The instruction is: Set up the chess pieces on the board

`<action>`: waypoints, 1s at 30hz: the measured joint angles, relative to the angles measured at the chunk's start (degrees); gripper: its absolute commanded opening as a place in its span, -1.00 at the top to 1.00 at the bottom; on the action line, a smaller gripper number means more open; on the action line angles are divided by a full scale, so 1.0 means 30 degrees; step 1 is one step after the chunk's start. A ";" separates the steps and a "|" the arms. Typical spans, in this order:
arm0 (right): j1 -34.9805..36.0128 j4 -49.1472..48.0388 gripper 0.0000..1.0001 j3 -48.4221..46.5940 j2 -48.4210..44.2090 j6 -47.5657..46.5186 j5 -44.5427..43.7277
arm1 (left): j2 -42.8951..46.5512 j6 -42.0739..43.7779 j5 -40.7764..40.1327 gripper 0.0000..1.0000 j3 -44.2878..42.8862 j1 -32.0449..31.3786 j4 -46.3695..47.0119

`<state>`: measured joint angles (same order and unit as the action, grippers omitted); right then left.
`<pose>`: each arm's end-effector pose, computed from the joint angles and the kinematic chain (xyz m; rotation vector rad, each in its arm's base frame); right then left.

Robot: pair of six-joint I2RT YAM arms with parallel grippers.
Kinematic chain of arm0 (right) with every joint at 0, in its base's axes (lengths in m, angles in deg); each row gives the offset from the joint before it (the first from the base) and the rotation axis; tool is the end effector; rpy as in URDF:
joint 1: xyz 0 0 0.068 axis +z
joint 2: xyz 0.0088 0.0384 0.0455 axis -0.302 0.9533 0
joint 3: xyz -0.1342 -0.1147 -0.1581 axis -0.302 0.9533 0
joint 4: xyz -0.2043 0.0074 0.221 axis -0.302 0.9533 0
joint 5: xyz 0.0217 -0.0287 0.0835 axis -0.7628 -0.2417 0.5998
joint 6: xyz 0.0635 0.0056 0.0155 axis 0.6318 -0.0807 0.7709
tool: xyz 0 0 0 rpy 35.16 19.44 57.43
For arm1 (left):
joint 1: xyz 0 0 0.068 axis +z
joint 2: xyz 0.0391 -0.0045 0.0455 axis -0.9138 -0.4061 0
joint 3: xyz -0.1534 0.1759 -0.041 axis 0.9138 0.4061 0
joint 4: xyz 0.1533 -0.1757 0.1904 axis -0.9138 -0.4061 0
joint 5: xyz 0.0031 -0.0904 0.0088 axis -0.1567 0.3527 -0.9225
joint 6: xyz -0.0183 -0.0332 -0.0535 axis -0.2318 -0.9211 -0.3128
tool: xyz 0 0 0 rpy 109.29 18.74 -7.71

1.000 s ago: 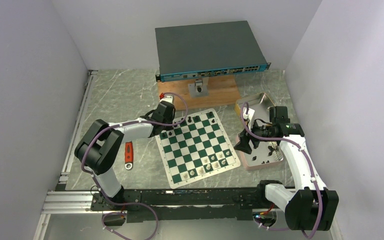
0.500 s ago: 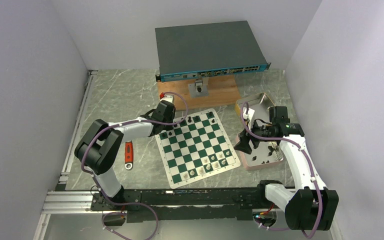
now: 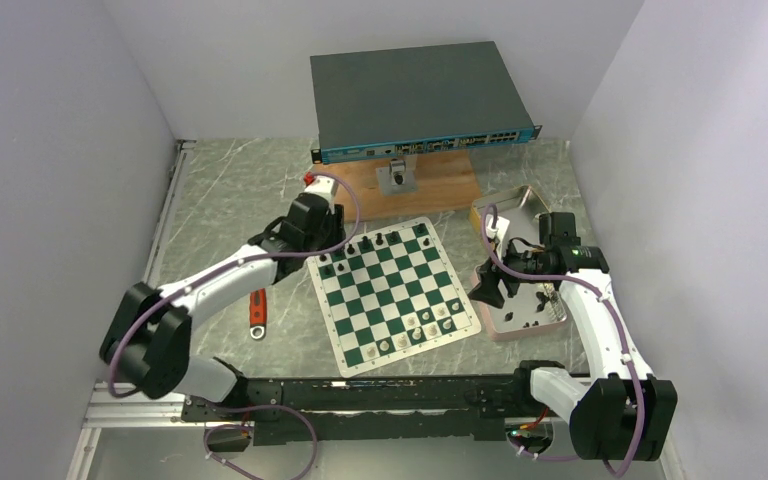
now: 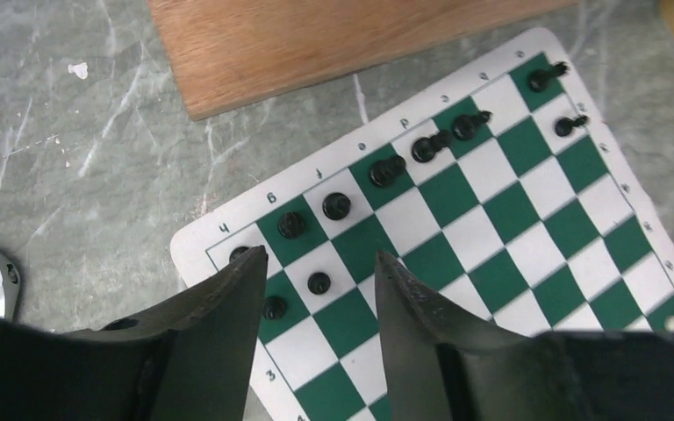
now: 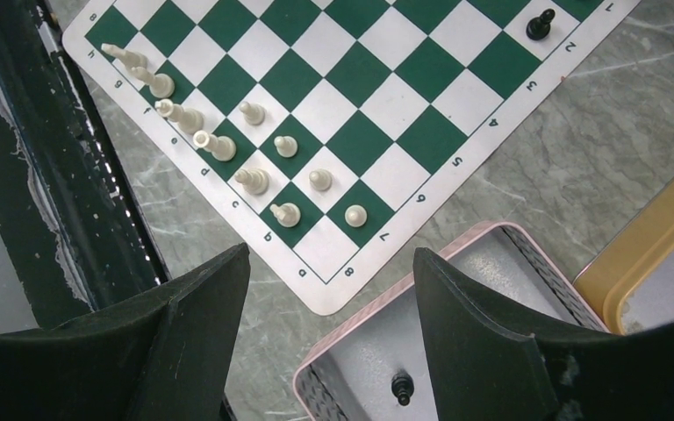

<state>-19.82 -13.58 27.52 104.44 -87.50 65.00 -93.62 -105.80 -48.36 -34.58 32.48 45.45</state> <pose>0.2469 0.0296 0.2081 -1.1184 2.0189 0.7386 0.3155 -0.1959 0.1720 0.1042 2.2009 -0.3042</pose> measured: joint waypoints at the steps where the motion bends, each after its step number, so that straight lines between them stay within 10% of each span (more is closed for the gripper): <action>1: -0.0015 0.0022 -0.42 -0.0029 0.0000 0.0000 -0.0066 | 0.0619 0.0044 0.0299 -0.14 0.0299 0.0007 0.0029; 13: -0.2310 0.2171 -0.34 -0.2193 0.1173 -0.0146 -0.3315 | 0.7067 0.0539 0.4976 -0.85 0.4138 0.0000 0.0175; 30: -0.2710 0.2302 -0.11 -0.0692 0.4277 0.1173 -0.8663 | 0.9989 0.1042 0.8757 -0.95 0.5187 0.0000 0.0750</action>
<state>-27.95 -6.68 25.44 117.27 -83.99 39.02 -63.66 -102.67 -22.08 -19.02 32.48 47.70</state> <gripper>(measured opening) 0.559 0.974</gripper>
